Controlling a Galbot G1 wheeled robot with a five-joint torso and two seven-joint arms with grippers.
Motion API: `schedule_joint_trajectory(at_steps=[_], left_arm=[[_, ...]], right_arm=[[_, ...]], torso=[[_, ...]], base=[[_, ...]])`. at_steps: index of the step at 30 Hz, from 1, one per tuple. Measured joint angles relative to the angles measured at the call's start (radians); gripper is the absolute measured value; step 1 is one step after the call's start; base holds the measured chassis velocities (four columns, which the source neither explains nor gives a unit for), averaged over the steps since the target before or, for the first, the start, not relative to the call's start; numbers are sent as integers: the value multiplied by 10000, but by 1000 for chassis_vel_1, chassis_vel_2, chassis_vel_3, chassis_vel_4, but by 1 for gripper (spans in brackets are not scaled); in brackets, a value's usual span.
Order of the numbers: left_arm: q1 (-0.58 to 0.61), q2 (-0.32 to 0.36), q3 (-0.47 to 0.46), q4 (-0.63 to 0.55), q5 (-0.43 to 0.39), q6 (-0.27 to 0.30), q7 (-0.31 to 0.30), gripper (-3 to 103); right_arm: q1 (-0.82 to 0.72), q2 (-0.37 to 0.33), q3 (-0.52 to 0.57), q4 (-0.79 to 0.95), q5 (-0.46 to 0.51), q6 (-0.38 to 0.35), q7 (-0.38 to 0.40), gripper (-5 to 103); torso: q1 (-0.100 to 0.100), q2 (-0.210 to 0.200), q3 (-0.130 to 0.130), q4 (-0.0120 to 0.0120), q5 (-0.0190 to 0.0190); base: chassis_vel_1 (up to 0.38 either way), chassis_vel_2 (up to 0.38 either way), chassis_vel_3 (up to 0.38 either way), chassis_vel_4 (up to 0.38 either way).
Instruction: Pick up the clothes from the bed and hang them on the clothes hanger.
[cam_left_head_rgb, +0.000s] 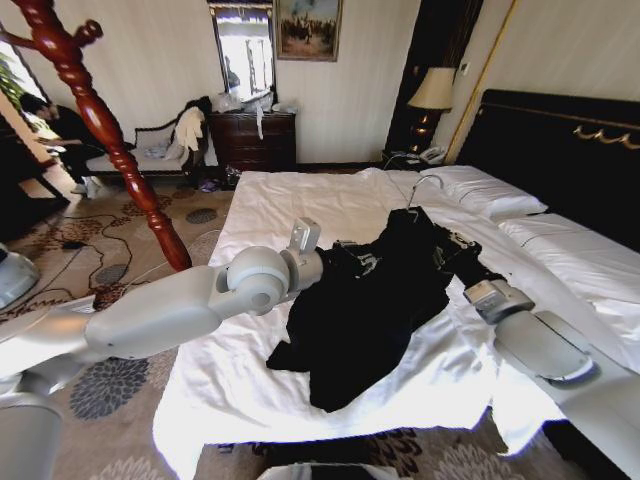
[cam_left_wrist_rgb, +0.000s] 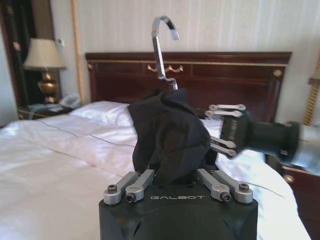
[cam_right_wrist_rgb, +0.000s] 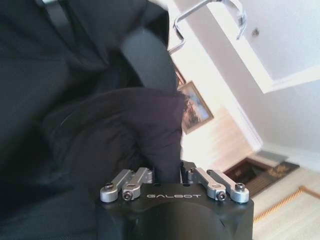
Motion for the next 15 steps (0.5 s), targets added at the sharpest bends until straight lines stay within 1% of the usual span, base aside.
schedule_joint_trajectory(at_steps=[3,4,6,7,8,9,13,15], left_arm=[[-8,-164,-109,38,102,-2,-117,20],[-8,-164,-109,38,102,-2,-117,20],[-26,-278,-190,84,107,-1,-143,20],[-31,-307,-193,112,123,-7,-142,20],[-31,-313,-193,128,142,-13,-141,20],[-31,-313,-193,128,142,-13,-141,20],[43,-192,-216,130,277,-58,-68,20],[58,-141,-242,130,319,-83,-44,20]], right_arm=[[0,5,8,4,67,-10,-1,42],[0,5,8,4,67,-10,-1,42],[0,-8,17,17,169,-38,36,53],[-1,-12,20,36,231,-65,66,53],[-11,-18,34,63,291,-104,101,58],[-11,-18,34,63,291,-104,101,58],[-201,-5,208,196,428,-171,228,80],[-258,11,255,232,445,-176,249,80]], torso=[[0,0,0,-2,0],[0,0,0,-2,0],[0,0,0,-3,2],[0,0,0,-3,2],[0,0,0,-3,1],[0,0,0,-3,1],[0,0,0,-2,0],[0,0,0,-2,1]], base=[[0,0,0,0],[0,0,0,0],[0,0,0,0],[0,0,0,0],[0,0,0,0],[0,0,0,0],[0,0,0,0],[0,0,0,0]])
